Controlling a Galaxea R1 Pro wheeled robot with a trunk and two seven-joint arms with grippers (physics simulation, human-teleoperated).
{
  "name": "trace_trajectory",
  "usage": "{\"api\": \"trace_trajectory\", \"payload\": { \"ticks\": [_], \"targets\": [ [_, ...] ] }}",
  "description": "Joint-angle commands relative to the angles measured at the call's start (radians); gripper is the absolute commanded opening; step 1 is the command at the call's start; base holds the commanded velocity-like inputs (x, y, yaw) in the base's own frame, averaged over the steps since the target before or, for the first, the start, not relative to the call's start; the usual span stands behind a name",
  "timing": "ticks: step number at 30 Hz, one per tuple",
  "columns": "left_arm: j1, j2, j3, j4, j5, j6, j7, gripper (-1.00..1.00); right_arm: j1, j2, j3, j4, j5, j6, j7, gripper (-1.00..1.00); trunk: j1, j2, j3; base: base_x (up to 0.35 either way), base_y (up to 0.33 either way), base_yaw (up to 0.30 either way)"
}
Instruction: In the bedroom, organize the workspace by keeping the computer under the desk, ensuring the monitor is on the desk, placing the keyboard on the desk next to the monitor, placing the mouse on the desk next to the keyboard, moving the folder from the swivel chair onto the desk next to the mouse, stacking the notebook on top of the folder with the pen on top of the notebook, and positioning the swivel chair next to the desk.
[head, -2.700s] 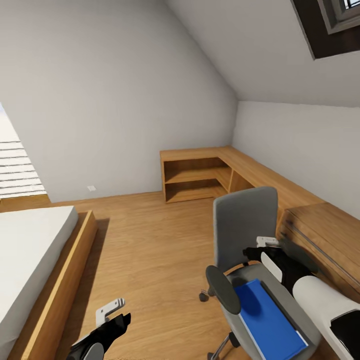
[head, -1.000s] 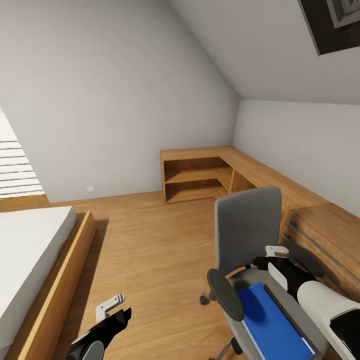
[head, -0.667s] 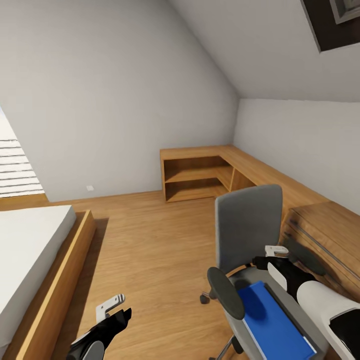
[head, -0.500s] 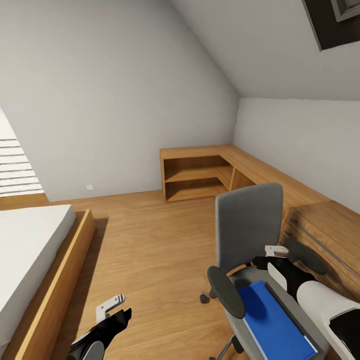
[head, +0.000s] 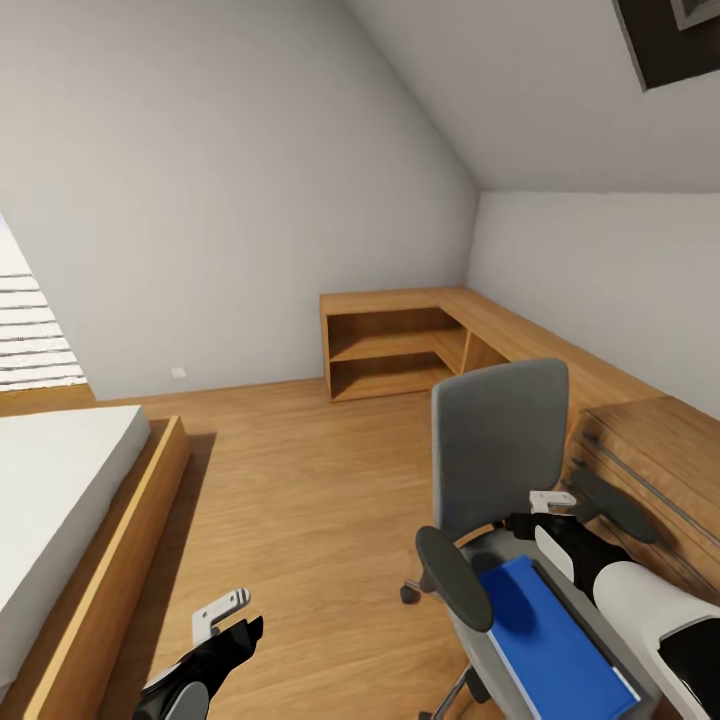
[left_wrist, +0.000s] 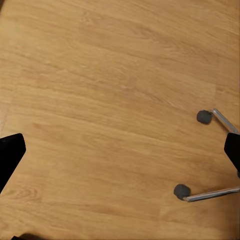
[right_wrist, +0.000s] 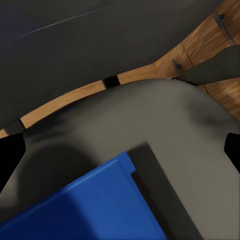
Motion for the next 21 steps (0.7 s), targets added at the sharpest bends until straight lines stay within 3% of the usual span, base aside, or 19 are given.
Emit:
{"api": "trace_trajectory", "payload": {
  "ticks": [1, 21],
  "targets": [
    [-0.001, 0.001, -0.002, -0.001, 0.008, 0.001, 0.009, 1.0, 0.0, -0.001, 0.008, -0.003, -0.009, 0.006, -0.007, 1.0, 0.004, -0.008, -0.004, 0.0, 0.0, 0.0],
    [-0.001, 0.0, -0.004, 0.001, 0.008, 0.001, 0.011, 1.0, 0.0, -0.002, 0.01, -0.015, -0.009, -0.042, -0.005, 1.0, 0.081, -0.148, -0.067, 0.0, 0.0, 0.0]
  ]
}}
